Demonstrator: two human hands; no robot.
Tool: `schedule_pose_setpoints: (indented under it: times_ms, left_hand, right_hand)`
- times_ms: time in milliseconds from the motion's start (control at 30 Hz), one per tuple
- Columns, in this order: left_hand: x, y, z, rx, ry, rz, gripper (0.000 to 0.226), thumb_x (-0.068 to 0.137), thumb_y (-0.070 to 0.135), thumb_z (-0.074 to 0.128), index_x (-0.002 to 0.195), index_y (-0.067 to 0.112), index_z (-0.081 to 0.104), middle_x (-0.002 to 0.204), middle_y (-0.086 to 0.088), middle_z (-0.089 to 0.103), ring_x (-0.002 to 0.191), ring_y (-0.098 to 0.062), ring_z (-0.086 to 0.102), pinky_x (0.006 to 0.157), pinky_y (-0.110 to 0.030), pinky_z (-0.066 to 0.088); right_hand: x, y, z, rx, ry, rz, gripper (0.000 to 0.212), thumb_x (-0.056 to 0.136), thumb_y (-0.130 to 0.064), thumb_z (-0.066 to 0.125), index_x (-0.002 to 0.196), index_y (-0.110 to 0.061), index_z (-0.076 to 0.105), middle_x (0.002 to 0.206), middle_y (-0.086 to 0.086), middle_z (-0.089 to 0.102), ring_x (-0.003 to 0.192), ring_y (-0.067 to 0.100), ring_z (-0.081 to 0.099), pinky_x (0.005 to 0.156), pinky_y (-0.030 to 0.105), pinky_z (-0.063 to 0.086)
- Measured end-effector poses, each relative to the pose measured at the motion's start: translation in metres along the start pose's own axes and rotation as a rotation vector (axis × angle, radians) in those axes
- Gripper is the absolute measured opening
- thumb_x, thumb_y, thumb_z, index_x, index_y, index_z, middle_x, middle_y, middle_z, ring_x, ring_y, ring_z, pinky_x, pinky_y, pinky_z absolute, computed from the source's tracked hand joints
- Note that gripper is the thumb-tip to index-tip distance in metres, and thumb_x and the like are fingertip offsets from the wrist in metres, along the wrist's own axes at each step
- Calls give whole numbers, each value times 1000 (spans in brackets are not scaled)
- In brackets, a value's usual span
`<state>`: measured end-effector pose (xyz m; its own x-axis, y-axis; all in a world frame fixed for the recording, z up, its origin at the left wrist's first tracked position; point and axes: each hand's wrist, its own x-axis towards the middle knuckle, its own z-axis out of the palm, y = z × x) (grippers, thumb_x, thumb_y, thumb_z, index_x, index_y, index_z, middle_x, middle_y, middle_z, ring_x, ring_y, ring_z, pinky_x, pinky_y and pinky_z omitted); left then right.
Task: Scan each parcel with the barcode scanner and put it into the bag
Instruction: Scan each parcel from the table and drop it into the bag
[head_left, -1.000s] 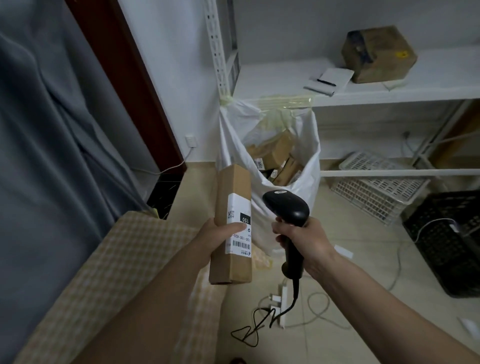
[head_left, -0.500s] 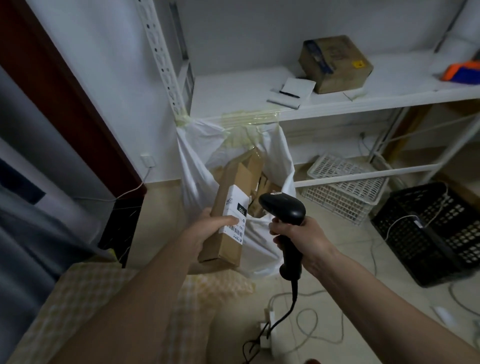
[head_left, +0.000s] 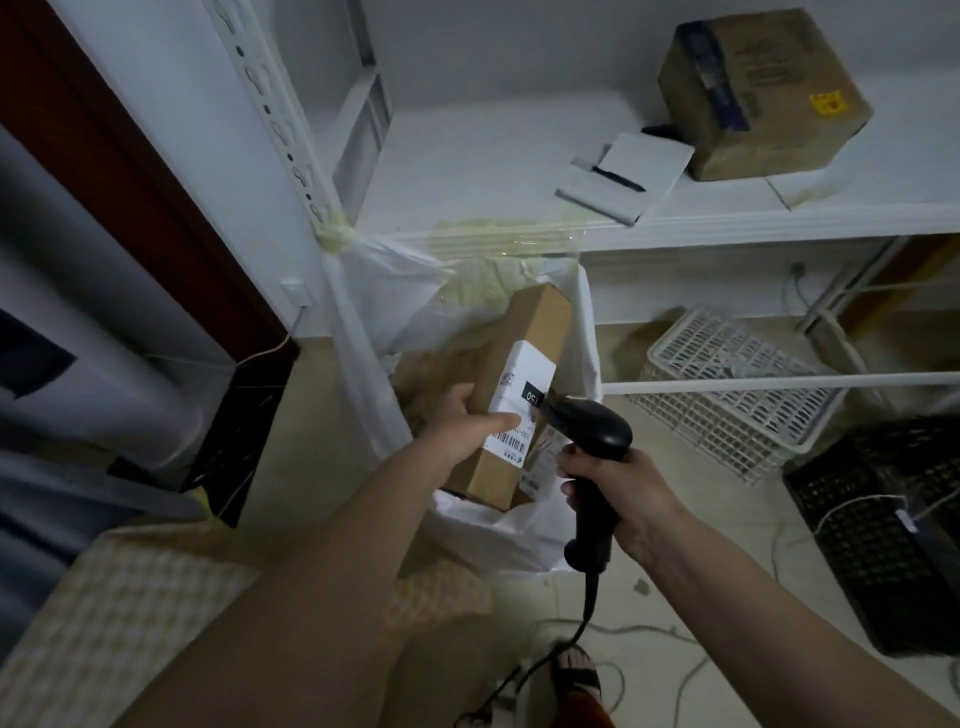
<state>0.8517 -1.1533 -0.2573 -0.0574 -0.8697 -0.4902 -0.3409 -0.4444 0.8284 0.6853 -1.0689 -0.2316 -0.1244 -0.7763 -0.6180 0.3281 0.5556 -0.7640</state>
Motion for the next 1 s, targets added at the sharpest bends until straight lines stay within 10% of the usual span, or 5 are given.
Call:
schedule_pose_setpoints:
  times_ms: [367,600,867,1000]
  left_hand:
    - [94,-29,98,292,324,-136,76,75,30,79,134,8,36,132,-11,45,122,-32,48,98,-48,47]
    - [105,-47,109,504,21,-177,104,71,51,77,151,12,22,150,-7,34,139,-28,33,111,-45,35]
    - [55,-54,36,726,230,-157,18,93,34,52,88,17,55,94,-2,64,86,-20,61,63,-27,39]
    - [-9,-62,-17,743,364,-227,22,93,29,56,110,16,57,111,-3,63,99,-23,61,81,-32,49]
  right_hand:
    - [95,-25,-51,-65,-31,121,10,76,6,69,84,0,66,74,14,62,61,23,57,63,33,50]
    - [111,-32,-50,-131,-84,143,12,76,5,69,86,0,66,68,11,62,59,22,57,64,33,49]
    - [100,-18,8,-297,-288,148,8,77,-2,71,84,-5,67,68,12,61,68,26,58,69,36,48]
    - [69,-5,55,-400,-457,178,4,81,-3,70,82,-3,66,69,12,62,64,24,59,69,37,47]
